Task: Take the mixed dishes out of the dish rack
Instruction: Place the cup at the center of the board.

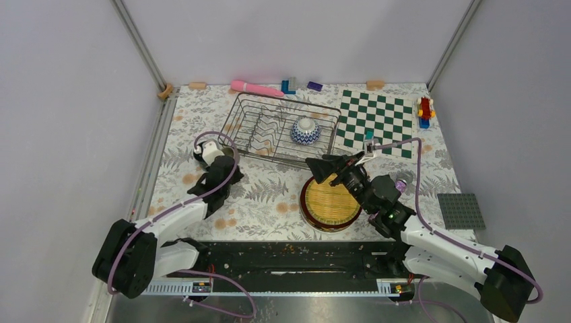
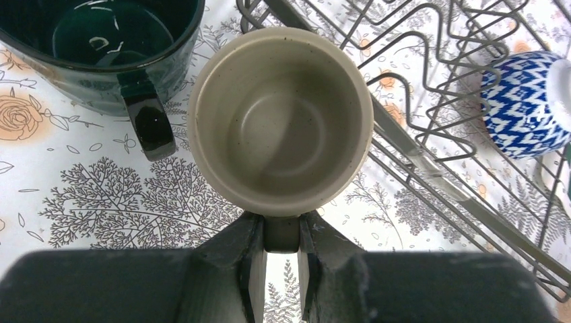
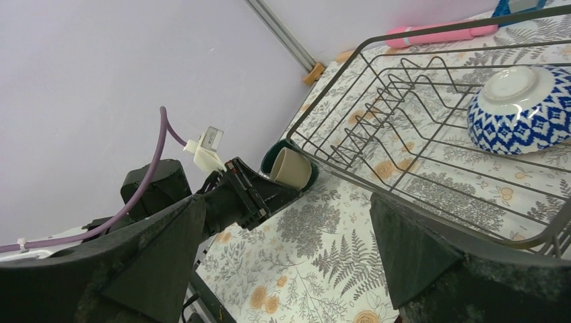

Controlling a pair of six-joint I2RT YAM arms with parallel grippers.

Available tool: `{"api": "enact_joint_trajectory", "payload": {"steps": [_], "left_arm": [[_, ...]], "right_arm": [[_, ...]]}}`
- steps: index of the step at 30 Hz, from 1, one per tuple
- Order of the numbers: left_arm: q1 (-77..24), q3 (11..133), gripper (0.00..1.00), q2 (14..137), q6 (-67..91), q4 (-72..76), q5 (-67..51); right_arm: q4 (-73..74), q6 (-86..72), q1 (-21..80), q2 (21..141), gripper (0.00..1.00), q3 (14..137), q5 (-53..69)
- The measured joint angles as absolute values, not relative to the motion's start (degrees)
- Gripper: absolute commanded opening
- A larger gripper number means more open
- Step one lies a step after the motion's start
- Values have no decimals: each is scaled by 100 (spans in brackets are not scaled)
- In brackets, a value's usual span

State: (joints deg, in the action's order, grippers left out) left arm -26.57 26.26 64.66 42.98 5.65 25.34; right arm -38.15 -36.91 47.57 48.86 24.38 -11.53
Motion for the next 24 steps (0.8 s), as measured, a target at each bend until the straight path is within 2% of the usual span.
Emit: {"api": "enact_joint_trajectory", "payload": {"steps": [10, 24], "left_arm": [[-2735, 2742, 0, 7325, 4600, 591, 2759], [-2749, 3046, 0, 7885, 4713, 585, 3050]], "right_arm": [[-3745, -3623, 4757, 4755, 100, 2324, -1441], [-3618, -3583, 4757, 4744, 100, 2290, -1710]]}}
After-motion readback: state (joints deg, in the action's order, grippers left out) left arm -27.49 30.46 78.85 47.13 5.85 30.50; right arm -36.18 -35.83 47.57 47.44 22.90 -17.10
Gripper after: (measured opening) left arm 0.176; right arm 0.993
